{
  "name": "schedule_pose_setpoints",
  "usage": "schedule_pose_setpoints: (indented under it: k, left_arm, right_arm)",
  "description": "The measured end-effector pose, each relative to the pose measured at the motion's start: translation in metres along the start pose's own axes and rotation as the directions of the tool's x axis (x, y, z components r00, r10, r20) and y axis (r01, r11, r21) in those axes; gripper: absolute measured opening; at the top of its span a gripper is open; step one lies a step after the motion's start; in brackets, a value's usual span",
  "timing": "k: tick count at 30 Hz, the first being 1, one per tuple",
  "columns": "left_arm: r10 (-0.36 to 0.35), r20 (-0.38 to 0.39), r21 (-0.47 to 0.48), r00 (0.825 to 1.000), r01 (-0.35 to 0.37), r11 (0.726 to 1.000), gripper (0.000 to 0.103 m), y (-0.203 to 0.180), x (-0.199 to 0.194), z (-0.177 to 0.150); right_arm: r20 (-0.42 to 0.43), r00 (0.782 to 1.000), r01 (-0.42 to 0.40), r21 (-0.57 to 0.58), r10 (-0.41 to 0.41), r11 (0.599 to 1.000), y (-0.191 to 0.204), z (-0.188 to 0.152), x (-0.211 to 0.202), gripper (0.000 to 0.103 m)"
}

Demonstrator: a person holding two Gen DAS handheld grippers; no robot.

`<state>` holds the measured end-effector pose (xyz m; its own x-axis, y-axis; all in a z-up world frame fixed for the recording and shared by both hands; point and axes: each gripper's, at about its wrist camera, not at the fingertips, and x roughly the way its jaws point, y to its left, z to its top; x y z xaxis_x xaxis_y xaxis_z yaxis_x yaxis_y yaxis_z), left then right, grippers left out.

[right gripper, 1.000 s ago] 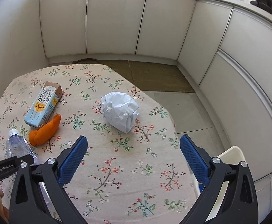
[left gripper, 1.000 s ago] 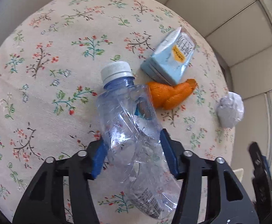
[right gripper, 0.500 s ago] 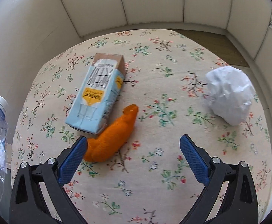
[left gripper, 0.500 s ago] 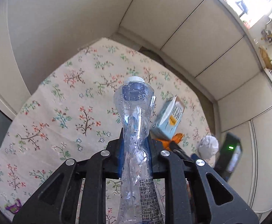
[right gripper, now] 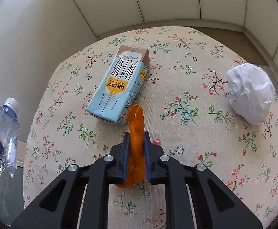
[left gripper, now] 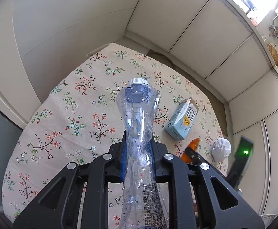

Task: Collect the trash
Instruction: 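Carry the bottle and orange piece over the bin and open both tools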

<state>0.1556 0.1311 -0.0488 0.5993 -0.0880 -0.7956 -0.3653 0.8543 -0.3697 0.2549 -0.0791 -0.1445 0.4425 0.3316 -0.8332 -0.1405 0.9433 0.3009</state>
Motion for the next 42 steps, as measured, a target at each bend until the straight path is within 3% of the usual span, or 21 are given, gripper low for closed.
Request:
schedule_pose_setpoints:
  k: [9,24,35,42]
  left_arm:
    - [-0.054,0.035,0.060,0.998,0.052,0.997,0.018,-0.044,-0.007,-0.008]
    - [-0.205,0.039,0.215,0.978,0.192,0.957,0.018,-0.145,-0.015,-0.047]
    - [-0.269,-0.018,0.314,0.963,0.261,0.913,0.018,-0.211,-0.008,-0.087]
    - [-0.324,-0.080,0.372,0.943,0.330,0.868,0.018,-0.253,-0.006,-0.118]
  right_arm:
    - [0.150,0.988,0.046,-0.036,-0.040,0.998,-0.010,0.003,-0.079,0.014]
    - [0.311,0.934,0.171,0.047,-0.177,0.984,-0.098,-0.010,-0.184,0.014]
    - [0.331,0.894,0.258,0.167,-0.301,0.952,-0.176,-0.033,-0.231,0.014]
    - [0.285,0.874,0.320,0.272,-0.393,0.908,-0.235,-0.054,-0.251,0.014]
